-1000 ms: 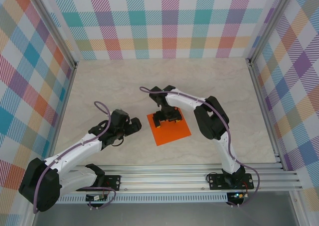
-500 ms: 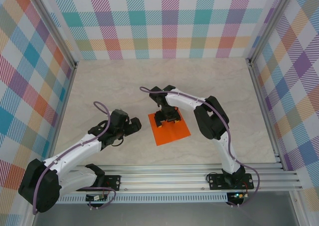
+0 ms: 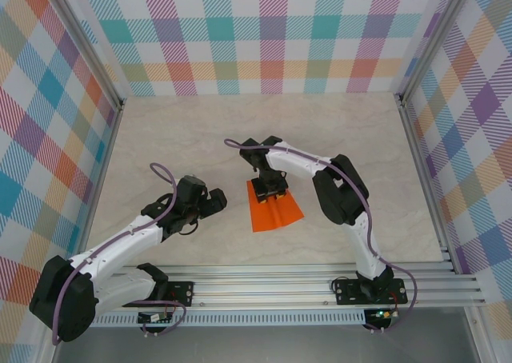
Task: Fold a paper plane with a square sheet of paper (pick it up from the middle)
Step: Fold the square sheet of paper in half at the center of the table.
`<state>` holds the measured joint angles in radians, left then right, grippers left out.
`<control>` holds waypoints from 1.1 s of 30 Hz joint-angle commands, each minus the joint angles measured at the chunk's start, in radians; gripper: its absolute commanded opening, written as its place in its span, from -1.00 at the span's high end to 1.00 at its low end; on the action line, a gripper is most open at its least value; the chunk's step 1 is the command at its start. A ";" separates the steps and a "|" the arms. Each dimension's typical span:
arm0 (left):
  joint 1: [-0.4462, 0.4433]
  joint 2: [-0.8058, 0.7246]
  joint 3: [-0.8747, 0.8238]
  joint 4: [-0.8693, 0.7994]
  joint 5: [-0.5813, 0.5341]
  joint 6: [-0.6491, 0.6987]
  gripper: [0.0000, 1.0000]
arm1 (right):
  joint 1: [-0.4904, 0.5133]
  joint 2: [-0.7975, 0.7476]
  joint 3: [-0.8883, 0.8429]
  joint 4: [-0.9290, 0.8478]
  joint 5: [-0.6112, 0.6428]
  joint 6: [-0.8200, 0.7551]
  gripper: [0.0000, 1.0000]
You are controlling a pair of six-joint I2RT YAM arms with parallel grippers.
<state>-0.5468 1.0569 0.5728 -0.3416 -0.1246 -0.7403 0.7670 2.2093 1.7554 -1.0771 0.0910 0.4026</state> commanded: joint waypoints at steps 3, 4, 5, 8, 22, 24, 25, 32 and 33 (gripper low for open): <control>0.015 -0.005 0.022 -0.034 -0.021 -0.008 -1.00 | 0.005 -0.123 -0.017 -0.025 0.011 0.001 0.23; 0.015 -0.004 0.024 -0.033 -0.021 -0.010 -1.00 | 0.003 -0.135 -0.020 -0.024 0.005 0.002 0.25; 0.016 -0.003 0.025 -0.034 -0.023 -0.010 -1.00 | 0.001 -0.147 -0.025 -0.021 -0.001 0.004 0.24; 0.016 -0.004 0.027 -0.040 -0.024 -0.008 -1.00 | -0.008 -0.198 -0.048 0.010 -0.062 0.008 0.27; 0.015 -0.015 0.061 -0.018 0.051 -0.001 -1.00 | -0.219 -0.398 -0.372 0.477 -0.750 0.141 0.18; 0.015 -0.001 0.068 0.004 0.088 0.004 -1.00 | -0.238 -0.382 -0.421 0.512 -0.750 0.150 0.17; 0.015 0.010 0.073 0.015 0.105 0.006 -1.00 | -0.245 -0.370 -0.441 0.522 -0.744 0.150 0.16; 0.008 0.098 0.124 0.056 0.210 0.021 -1.00 | -0.289 -0.331 -0.534 0.536 -0.677 0.120 0.10; -0.001 0.111 0.133 0.055 0.213 0.019 -1.00 | -0.296 -0.334 -0.542 0.524 -0.652 0.109 0.06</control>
<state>-0.5468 1.1454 0.6613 -0.3107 0.0273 -0.7353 0.4892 1.8820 1.2297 -0.5686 -0.5816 0.5350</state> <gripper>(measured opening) 0.999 0.459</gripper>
